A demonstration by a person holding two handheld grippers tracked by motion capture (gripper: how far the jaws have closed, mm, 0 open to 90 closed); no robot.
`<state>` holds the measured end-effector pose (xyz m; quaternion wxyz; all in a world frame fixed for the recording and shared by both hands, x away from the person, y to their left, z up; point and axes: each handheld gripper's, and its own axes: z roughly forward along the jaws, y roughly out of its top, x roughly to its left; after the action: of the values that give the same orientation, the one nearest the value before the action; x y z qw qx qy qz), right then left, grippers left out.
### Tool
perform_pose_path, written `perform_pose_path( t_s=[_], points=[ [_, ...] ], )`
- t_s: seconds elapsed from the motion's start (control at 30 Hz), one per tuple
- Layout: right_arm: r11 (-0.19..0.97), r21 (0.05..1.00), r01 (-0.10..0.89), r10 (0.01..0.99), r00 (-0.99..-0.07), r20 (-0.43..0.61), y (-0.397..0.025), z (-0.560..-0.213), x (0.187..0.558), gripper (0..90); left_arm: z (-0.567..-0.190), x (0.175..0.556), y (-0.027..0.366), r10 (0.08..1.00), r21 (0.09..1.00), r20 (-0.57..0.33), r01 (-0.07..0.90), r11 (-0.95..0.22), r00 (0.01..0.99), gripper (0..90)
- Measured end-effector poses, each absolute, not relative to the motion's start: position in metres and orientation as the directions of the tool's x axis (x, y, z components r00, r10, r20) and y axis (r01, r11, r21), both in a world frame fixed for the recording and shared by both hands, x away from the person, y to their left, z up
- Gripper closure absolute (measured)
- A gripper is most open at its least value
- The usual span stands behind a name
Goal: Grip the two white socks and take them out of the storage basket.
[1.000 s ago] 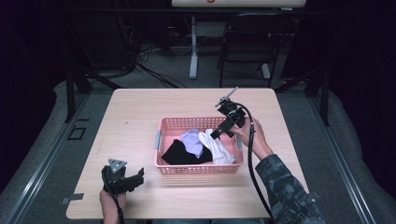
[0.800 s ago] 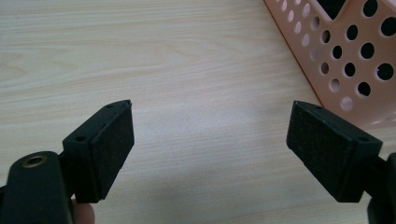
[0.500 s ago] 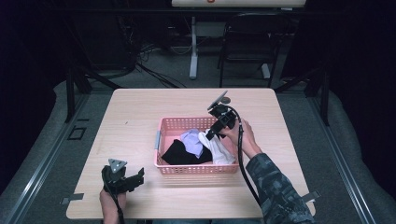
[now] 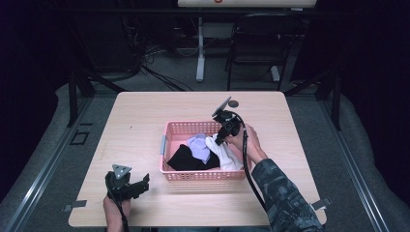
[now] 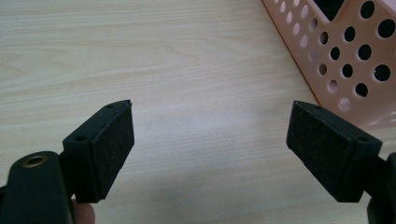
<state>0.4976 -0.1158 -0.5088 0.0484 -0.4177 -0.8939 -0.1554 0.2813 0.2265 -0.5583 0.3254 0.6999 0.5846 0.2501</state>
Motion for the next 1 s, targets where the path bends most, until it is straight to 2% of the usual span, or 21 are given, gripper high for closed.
perform_pose_path(
  t_s=[0.07,0.13,0.23,0.3,0.5,1.0],
  points=[
    [0.604,0.241,0.759,0.727,-0.649,0.223,-0.118,-0.507,0.497,83.6,-0.558,0.281,0.227,0.981,0.748,-0.034,0.656,-0.1,0.189,15.1],
    [0.6,0.257,0.758,0.723,-0.651,0.233,-0.121,-0.503,0.496,85.1,-0.559,0.282,0.227,0.982,0.749,-0.032,0.655,-0.101,0.188,15.1],
    [0.601,0.281,0.748,0.711,-0.661,0.239,-0.126,-0.492,0.493,85.4,-0.558,0.282,0.226,0.981,0.749,-0.028,0.654,-0.106,0.191,15.1],
    [0.556,0.341,0.758,0.718,-0.645,0.26,-0.129,-0.484,0.489,85.6,-0.558,0.282,0.226,0.981,0.748,-0.028,0.655,-0.105,0.19,15.1],
    [0.58,0.393,0.714,0.686,-0.688,0.238,-0.132,-0.452,0.479,85.6,-0.558,0.281,0.226,0.981,0.749,-0.026,0.654,-0.107,0.19,15.1],
    [0.577,0.459,0.676,0.666,-0.714,0.214,-0.134,-0.403,0.471,85.7,-0.557,0.281,0.226,0.982,0.749,-0.025,0.654,-0.107,0.189,15.2]
  ],
)
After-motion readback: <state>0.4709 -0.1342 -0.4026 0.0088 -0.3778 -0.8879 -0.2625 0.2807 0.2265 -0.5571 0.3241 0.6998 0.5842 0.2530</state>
